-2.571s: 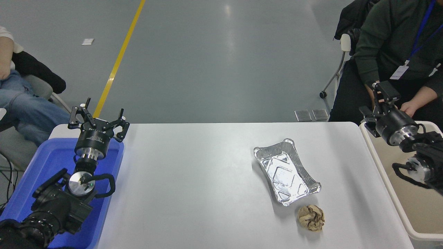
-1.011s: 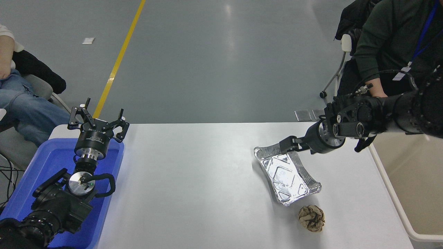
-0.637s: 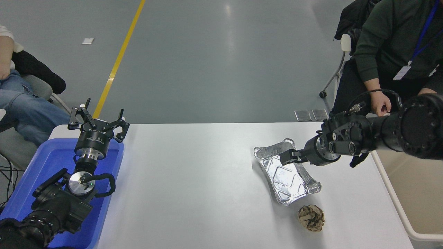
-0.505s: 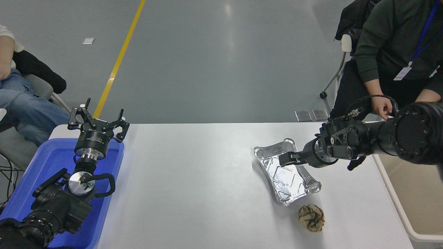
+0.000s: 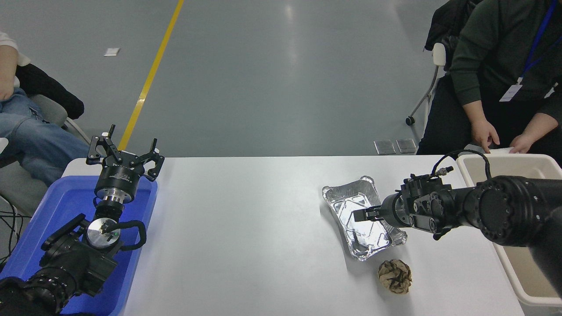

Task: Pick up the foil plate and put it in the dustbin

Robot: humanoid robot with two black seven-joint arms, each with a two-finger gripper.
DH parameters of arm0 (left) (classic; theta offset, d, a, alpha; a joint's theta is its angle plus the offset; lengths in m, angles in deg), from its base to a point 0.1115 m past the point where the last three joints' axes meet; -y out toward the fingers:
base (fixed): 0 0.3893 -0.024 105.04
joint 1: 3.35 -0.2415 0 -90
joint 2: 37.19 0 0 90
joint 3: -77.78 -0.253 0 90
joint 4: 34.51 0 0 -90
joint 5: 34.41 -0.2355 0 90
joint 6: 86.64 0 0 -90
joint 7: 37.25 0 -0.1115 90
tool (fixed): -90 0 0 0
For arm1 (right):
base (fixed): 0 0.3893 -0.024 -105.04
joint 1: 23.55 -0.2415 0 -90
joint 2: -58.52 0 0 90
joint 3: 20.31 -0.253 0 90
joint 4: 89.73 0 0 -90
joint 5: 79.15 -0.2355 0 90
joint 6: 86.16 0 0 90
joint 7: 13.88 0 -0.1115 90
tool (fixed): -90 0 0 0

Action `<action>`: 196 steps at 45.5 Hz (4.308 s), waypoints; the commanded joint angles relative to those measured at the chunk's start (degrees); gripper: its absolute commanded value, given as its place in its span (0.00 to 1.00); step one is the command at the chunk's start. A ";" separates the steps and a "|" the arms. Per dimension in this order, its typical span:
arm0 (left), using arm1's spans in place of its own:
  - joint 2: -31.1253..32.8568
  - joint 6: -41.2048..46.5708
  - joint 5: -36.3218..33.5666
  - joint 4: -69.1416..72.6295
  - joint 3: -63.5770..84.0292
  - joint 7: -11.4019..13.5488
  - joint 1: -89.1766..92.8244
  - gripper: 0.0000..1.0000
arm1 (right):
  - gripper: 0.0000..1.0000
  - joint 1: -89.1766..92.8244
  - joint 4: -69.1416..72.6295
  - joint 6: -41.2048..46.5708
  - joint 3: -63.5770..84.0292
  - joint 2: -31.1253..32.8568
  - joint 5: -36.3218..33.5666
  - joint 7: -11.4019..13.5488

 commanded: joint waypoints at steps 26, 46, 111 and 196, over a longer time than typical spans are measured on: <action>0.00 0.00 0.01 0.00 0.00 0.01 0.00 0.99 | 0.00 0.89 -0.62 -1.93 1.80 0.02 1.89 -0.78; 0.00 0.00 0.01 0.00 0.00 0.01 0.00 0.99 | 0.00 -18.08 9.04 10.62 -0.57 10.82 1.97 -3.85; 0.00 0.00 0.01 0.00 0.00 0.01 0.00 0.99 | 0.00 -41.22 4.59 32.96 -1.54 34.64 -1.00 -3.50; 0.00 0.00 0.01 0.00 0.00 0.01 0.00 0.99 | 0.00 35.52 -31.38 -5.98 -44.87 28.67 -19.03 6.34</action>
